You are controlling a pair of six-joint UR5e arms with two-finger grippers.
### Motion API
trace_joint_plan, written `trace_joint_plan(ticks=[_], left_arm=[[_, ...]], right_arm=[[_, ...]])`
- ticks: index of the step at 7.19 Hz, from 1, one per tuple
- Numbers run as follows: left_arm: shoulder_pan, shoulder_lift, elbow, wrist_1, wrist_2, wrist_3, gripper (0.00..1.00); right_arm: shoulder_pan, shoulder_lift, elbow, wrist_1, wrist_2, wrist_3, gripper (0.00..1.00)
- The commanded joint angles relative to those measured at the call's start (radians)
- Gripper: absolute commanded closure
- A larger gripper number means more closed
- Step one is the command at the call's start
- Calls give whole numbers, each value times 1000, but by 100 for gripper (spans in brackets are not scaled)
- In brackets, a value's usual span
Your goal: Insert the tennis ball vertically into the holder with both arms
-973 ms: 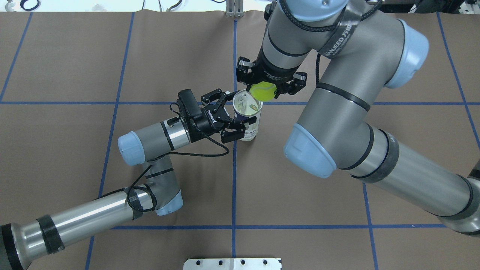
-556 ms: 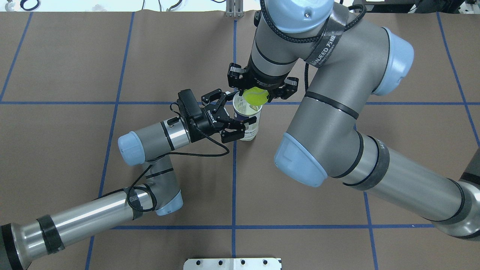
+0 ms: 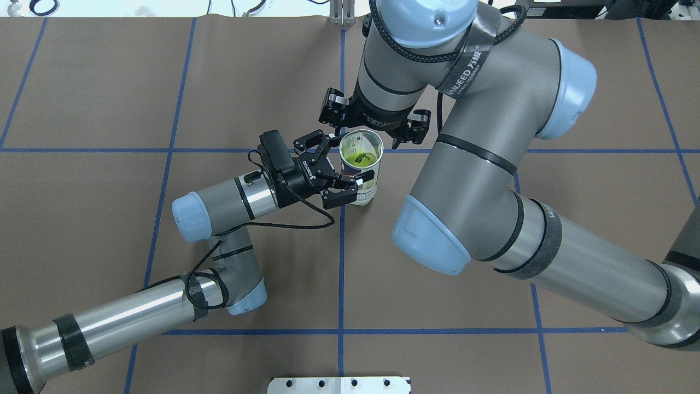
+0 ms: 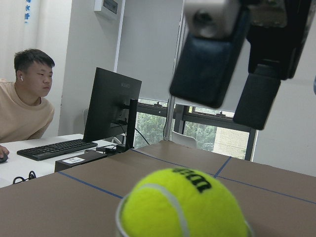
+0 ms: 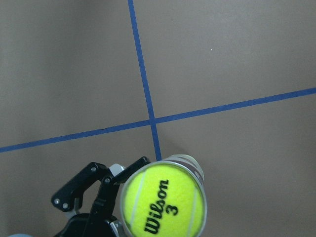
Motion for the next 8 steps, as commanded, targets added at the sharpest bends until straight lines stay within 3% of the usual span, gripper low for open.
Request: trace_joint_plan(ticks=[1, 3, 6, 8], left_arm=[[0, -1, 0, -1, 0, 0, 1], [-2, -1, -2, -1, 0, 0, 1], [-5, 2, -50, -1, 0, -3, 1], [-12, 2, -103, -1, 0, -5, 1]], right_arm=[[1, 0, 2, 0, 4, -12, 2], [62, -40, 2, -2, 21, -121, 1], [280, -216, 0, 9, 139, -524, 1], [398, -288, -71, 19, 212, -739, 1]])
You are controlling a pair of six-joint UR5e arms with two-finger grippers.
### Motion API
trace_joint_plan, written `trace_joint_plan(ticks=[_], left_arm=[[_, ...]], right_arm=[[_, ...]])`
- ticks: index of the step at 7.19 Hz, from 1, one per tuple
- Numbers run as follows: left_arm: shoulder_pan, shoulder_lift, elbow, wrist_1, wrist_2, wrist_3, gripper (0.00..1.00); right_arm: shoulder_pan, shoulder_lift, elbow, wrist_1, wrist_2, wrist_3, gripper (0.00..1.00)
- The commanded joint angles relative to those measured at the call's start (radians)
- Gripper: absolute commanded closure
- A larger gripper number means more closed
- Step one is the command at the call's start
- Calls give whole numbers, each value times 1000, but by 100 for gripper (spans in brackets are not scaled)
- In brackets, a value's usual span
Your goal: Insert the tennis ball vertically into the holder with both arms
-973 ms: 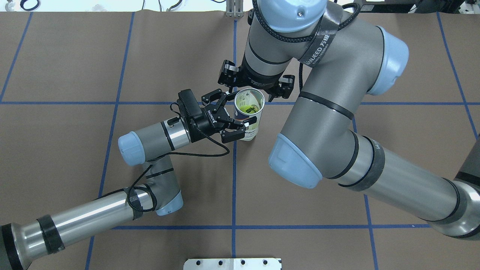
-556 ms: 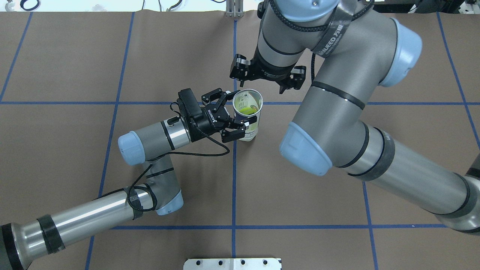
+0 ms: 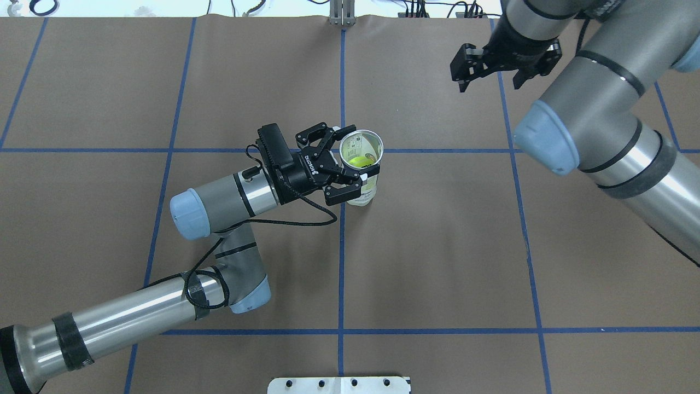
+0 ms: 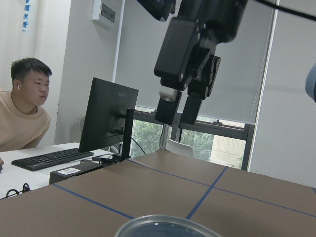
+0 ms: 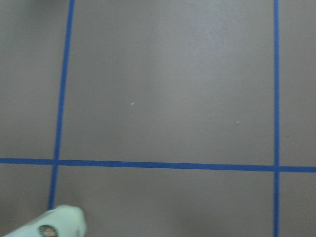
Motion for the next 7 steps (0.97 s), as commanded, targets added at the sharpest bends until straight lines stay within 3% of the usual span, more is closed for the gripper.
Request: trace_joint_plan(ticks=[1, 3, 5, 6, 7], left_arm=[[-11, 3, -53, -1, -2, -1, 1], [-54, 17, -63, -1, -2, -6, 1], [-147, 130, -106, 3, -9, -11, 1], [-196, 182, -138, 55, -21, -12, 1], [-262, 225, -205, 171, -116, -14, 1]], right_arm=[[153, -96, -104, 84, 117, -229, 1], [264, -184, -228, 194, 149, -433, 1], [376, -256, -286, 197, 152, -656, 1], [419, -309, -290, 202, 162, -739, 1], [463, -354, -290, 202, 186, -791, 1]])
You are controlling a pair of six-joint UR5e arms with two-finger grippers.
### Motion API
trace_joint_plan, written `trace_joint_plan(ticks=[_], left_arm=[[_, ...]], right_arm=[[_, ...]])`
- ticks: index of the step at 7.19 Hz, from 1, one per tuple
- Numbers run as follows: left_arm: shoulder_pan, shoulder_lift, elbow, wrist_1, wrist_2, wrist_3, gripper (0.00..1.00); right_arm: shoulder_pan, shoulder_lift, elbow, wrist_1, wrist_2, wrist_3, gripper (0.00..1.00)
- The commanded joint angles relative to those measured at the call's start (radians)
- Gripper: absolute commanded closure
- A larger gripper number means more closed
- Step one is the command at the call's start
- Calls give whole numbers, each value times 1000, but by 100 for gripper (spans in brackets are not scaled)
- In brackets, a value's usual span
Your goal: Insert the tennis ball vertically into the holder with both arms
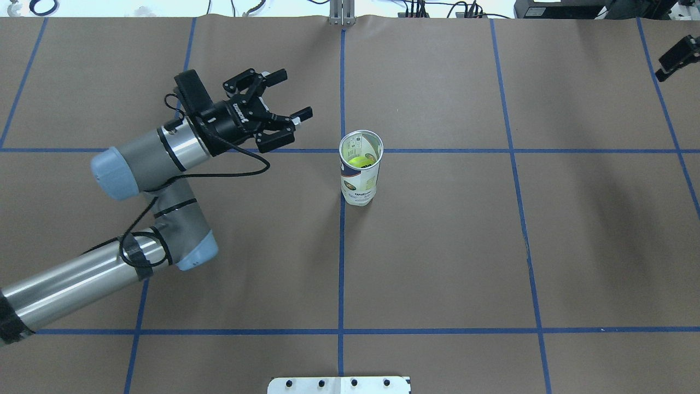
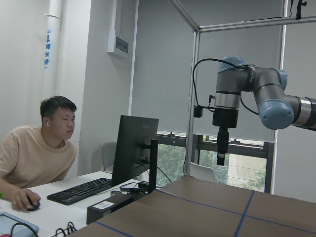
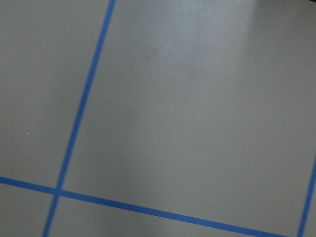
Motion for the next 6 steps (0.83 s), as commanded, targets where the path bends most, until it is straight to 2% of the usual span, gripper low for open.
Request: trace_joint_plan(ticks=[1, 2, 3, 5, 6], left_arm=[[-157, 108, -142, 256, -180, -5, 1], [-228, 157, -204, 409, -266, -5, 1], [-324, 171, -225, 567, -397, -4, 1], [-569, 183, -213, 850, -731, 18, 1], [-680, 185, -210, 997, -902, 92, 1]], right_arm=[[94, -101, -3, 2, 27, -113, 1], [120, -138, -3, 2, 27, -112, 1], [163, -176, 3, 2, 27, -106, 1], [185, -228, 18, 2, 27, -106, 1], [185, -233, 21, 2, 28, -107, 1]])
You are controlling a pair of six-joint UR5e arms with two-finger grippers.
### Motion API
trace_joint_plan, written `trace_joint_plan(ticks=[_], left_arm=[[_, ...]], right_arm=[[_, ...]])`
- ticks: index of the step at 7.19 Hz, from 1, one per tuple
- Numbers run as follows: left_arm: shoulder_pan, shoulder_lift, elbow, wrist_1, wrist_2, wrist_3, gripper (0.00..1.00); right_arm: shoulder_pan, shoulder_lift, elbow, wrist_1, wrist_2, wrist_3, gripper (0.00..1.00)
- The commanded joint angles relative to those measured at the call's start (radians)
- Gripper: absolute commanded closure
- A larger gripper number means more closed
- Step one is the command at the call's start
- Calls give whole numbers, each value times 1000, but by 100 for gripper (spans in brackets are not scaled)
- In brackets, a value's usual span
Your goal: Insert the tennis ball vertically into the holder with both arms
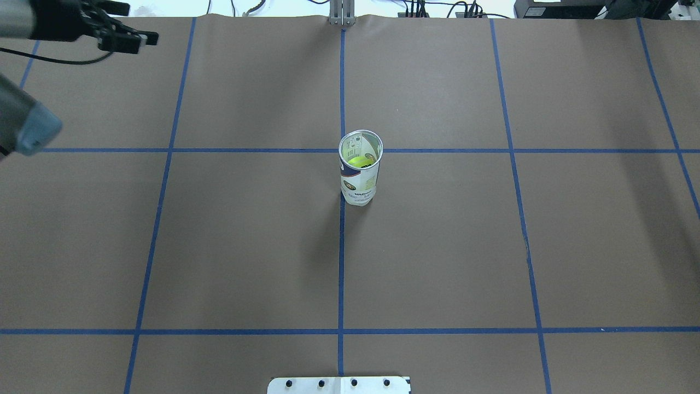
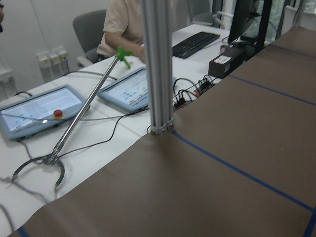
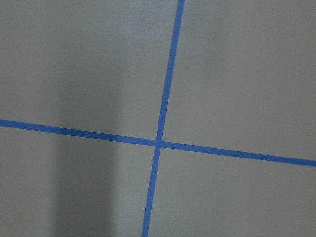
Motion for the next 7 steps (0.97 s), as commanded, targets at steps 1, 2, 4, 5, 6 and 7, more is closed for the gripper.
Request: trace_joint_plan(ticks=[1, 2, 4, 5, 6, 7], left_arm=[[-223, 13, -3, 315, -232, 268, 1], [-293, 72, 0, 395, -222, 486, 1], [-369, 114, -9, 680, -156, 856, 1], [-372, 189, -38, 722, -65, 955, 1], [-372, 305, -114, 726, 2, 997, 1], [-372, 396, -172, 729, 5, 999, 1]], right_arm=[[5, -17, 8, 0, 1, -2, 1], [5, -20, 9, 0, 3, -4, 1], [5, -26, 18, 0, 12, -4, 1], [5, -44, 41, 8, 12, -1, 1], [5, -58, 41, 30, 13, 1, 1], [5, -72, 40, 58, 13, 2, 1]])
